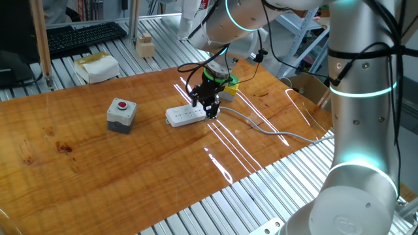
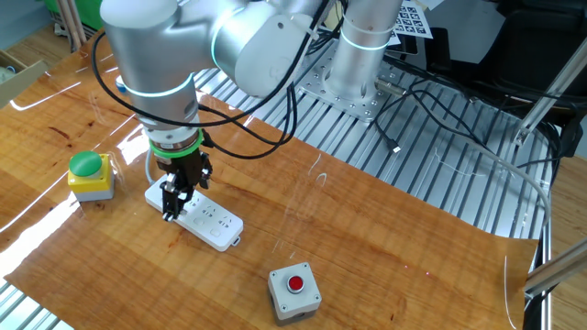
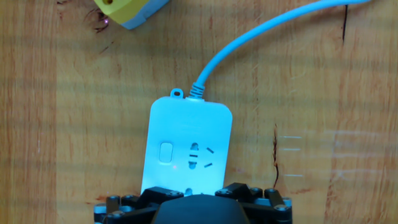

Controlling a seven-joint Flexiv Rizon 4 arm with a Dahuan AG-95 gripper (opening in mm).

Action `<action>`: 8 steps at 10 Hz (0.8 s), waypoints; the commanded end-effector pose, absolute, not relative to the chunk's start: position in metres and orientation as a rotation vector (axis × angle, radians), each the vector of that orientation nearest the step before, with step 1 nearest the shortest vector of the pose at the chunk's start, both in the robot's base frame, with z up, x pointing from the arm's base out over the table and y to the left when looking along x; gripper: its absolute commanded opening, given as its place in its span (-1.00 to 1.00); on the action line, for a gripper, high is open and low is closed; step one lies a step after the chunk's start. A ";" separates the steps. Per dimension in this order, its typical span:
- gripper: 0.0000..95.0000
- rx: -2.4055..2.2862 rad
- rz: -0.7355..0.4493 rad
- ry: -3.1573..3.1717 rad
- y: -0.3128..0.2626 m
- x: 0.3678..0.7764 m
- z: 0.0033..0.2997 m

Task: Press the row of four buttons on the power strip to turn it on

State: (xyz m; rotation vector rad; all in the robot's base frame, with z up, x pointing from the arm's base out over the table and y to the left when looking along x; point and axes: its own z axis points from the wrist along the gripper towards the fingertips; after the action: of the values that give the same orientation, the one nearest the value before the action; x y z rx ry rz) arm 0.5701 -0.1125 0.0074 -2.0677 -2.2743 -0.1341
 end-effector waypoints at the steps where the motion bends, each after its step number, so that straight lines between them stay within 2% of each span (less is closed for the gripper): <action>1: 0.60 -2.067 -0.133 -2.268 -0.113 0.569 0.008; 8: 0.60 -2.086 -0.088 -2.214 -0.100 0.562 0.034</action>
State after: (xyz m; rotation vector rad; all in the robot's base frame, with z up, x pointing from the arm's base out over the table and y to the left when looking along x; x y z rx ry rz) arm 0.5639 -0.0987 0.0334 -2.0888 -2.2104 -0.0874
